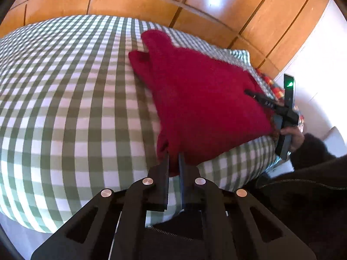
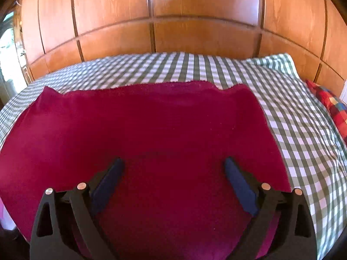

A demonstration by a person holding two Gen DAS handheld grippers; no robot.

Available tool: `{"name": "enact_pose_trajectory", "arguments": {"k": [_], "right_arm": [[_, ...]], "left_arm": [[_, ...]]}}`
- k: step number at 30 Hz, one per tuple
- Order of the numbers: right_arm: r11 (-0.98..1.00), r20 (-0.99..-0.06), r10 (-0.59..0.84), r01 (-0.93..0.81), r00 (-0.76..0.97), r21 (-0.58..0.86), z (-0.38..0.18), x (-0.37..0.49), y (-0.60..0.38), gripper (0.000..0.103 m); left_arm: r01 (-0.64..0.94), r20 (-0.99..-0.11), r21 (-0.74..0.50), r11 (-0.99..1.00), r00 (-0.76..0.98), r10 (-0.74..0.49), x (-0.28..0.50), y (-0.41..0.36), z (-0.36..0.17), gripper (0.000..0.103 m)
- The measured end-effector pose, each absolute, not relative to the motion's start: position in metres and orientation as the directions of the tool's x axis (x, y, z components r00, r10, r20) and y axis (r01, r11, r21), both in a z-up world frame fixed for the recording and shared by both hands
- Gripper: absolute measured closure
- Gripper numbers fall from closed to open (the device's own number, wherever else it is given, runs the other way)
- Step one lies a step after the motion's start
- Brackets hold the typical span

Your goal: Fold small clothes

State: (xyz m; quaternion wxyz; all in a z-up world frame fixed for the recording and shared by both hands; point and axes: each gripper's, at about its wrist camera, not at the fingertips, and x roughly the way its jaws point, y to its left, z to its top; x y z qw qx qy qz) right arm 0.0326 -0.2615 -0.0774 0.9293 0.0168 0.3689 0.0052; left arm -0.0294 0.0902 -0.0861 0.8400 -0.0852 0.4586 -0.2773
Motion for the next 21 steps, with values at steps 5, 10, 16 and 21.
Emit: {"name": "enact_pose_trajectory", "arguments": {"k": [5, 10, 16, 21], "right_arm": [[0.999, -0.678, 0.029, 0.000, 0.735, 0.043, -0.078, 0.033, -0.264, 0.008], [0.999, -0.672, 0.024, 0.004, 0.740, 0.040, -0.077, 0.032, -0.263, 0.008], [0.999, -0.665, 0.025, 0.004, 0.746, 0.042, -0.077, 0.030, -0.262, 0.008], [0.999, -0.659, 0.034, 0.000, 0.752, 0.051, -0.078, 0.030, -0.264, 0.008]], "left_arm": [[0.365, -0.636, -0.498, 0.787, 0.462, -0.617, -0.025, 0.107, -0.061, 0.096], [0.318, -0.531, -0.539, 0.780, 0.590, -0.608, 0.000, 0.114, -0.026, 0.096], [0.281, -0.635, -0.364, 0.888, 0.622, -0.457, 0.048, 0.050, -0.024, 0.096], [0.264, -0.734, -0.089, 0.960, 0.634, -0.243, 0.070, 0.000, -0.047, 0.096]]}}
